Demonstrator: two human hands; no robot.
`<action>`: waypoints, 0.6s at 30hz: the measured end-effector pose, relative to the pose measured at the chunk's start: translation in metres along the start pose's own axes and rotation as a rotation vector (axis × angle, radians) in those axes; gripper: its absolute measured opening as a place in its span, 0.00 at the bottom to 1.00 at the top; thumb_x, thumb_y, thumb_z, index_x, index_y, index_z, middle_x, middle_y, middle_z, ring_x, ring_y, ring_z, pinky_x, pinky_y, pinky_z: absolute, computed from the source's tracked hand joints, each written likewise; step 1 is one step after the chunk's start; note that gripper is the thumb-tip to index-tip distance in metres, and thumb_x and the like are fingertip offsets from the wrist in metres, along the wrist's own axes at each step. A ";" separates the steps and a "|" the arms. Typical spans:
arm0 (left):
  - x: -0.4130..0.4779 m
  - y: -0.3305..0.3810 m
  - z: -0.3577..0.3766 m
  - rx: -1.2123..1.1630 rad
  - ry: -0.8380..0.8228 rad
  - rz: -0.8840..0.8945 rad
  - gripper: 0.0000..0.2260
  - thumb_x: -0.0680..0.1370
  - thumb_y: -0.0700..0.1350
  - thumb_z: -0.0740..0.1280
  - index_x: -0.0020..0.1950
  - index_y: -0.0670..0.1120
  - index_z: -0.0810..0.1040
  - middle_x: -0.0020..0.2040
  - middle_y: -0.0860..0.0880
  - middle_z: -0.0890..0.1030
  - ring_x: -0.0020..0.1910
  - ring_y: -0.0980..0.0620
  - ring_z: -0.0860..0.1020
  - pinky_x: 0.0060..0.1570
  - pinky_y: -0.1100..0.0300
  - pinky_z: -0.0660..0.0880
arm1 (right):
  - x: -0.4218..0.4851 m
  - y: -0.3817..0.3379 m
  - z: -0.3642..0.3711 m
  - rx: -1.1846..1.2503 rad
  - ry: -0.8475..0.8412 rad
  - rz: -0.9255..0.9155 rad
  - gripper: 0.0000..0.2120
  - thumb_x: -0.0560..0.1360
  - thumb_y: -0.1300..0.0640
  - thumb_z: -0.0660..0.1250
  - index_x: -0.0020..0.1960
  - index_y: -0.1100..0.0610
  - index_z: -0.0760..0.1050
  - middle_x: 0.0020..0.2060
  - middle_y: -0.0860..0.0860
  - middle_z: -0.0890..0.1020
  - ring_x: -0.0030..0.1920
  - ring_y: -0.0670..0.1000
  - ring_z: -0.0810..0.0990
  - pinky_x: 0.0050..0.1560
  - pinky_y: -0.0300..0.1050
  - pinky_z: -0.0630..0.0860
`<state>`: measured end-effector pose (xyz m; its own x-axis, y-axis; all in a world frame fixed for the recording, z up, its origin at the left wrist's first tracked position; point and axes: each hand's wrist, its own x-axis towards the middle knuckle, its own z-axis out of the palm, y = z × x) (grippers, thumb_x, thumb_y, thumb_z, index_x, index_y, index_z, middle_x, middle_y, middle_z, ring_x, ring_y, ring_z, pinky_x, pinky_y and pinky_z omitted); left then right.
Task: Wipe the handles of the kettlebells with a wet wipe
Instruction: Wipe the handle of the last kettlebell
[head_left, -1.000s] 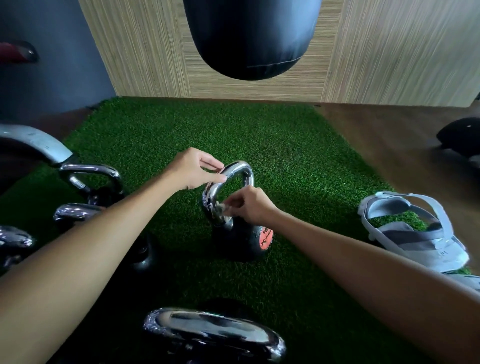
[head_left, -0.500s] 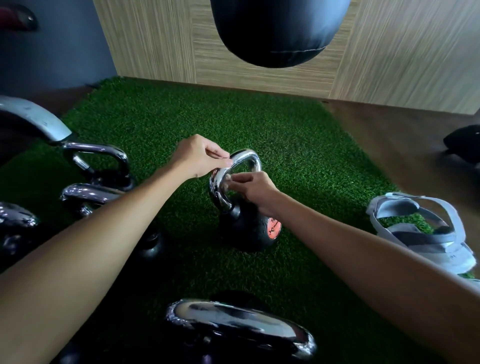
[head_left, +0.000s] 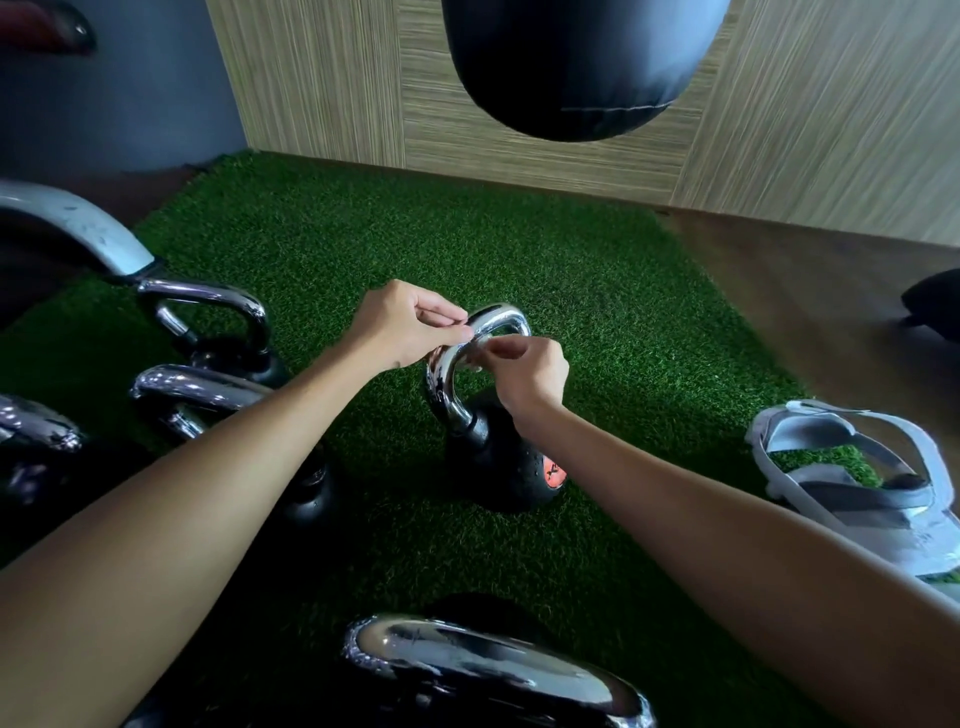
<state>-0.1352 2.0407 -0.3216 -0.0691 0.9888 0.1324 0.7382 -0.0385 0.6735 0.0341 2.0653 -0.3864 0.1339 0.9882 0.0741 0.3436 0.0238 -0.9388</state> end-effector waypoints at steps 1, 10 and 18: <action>0.000 0.001 0.001 0.003 0.003 0.004 0.14 0.70 0.60 0.78 0.54 0.59 0.87 0.45 0.62 0.86 0.44 0.71 0.79 0.37 0.76 0.67 | 0.004 0.001 -0.002 -0.014 0.055 -0.012 0.07 0.72 0.54 0.79 0.49 0.52 0.87 0.41 0.44 0.87 0.37 0.39 0.82 0.36 0.29 0.76; -0.006 0.004 0.000 0.001 -0.015 0.040 0.14 0.72 0.61 0.76 0.56 0.61 0.85 0.49 0.62 0.85 0.46 0.67 0.79 0.38 0.72 0.67 | 0.023 0.007 -0.022 -0.164 0.167 -0.086 0.05 0.74 0.52 0.76 0.47 0.53 0.86 0.38 0.42 0.85 0.35 0.36 0.80 0.31 0.26 0.71; -0.011 0.018 0.002 0.001 -0.030 0.072 0.13 0.72 0.58 0.77 0.55 0.59 0.85 0.47 0.61 0.85 0.31 0.73 0.76 0.32 0.75 0.67 | 0.019 0.011 -0.027 -0.348 0.110 -0.291 0.04 0.75 0.55 0.75 0.43 0.55 0.84 0.36 0.47 0.85 0.34 0.46 0.83 0.36 0.42 0.82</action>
<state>-0.1199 2.0296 -0.3127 0.0041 0.9874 0.1583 0.7410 -0.1093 0.6626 0.0656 2.0806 -0.3858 0.0770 0.9254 0.3710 0.6707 0.2272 -0.7061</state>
